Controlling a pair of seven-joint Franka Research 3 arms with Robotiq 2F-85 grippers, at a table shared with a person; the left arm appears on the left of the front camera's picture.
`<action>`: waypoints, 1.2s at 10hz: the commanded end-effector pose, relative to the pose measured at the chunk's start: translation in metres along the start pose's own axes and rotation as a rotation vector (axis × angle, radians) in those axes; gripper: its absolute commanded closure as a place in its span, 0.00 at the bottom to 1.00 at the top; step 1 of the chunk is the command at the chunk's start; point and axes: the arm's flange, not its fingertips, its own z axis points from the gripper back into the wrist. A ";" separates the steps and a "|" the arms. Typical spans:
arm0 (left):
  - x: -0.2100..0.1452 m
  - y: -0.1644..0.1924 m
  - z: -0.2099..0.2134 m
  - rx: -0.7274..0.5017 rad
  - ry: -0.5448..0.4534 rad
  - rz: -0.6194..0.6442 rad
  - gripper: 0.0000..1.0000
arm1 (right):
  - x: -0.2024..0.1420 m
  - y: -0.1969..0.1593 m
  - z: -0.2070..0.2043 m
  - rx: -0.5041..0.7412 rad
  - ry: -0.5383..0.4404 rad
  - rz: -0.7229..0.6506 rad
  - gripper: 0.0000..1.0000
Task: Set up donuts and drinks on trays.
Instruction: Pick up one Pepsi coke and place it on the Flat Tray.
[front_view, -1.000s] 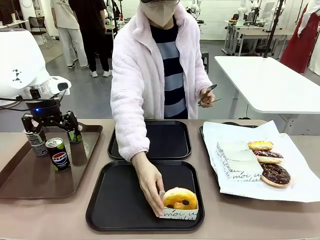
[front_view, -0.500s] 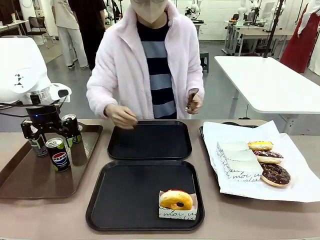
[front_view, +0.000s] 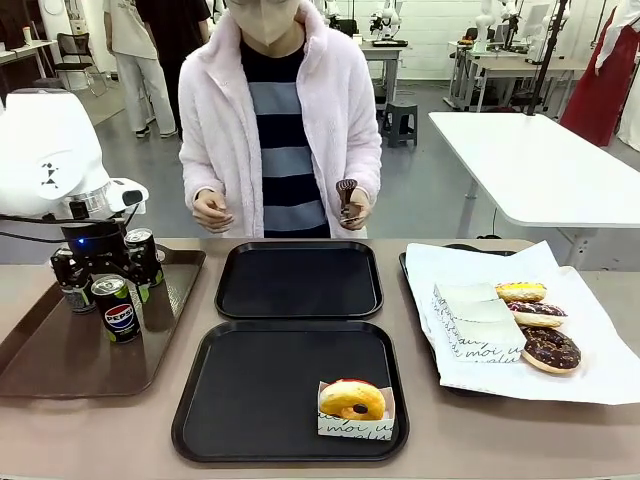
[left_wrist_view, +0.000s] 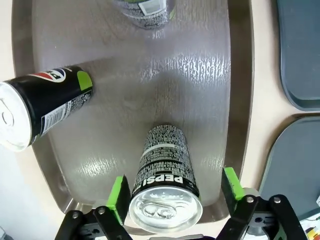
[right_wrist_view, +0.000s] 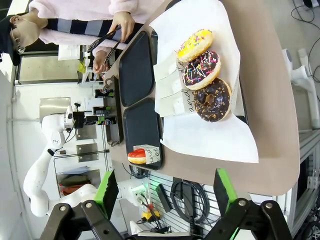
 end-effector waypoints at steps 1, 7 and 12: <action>0.002 0.004 0.000 0.026 -0.022 -0.036 0.59 | -0.001 0.000 0.001 -0.004 0.013 -0.013 0.00; -0.008 0.002 0.007 0.053 0.018 -0.051 1.00 | -0.001 0.000 0.001 -0.004 0.013 -0.013 0.00; -0.043 -0.008 0.104 -0.051 -0.016 -0.093 1.00 | -0.001 0.000 0.001 -0.004 0.013 -0.013 0.00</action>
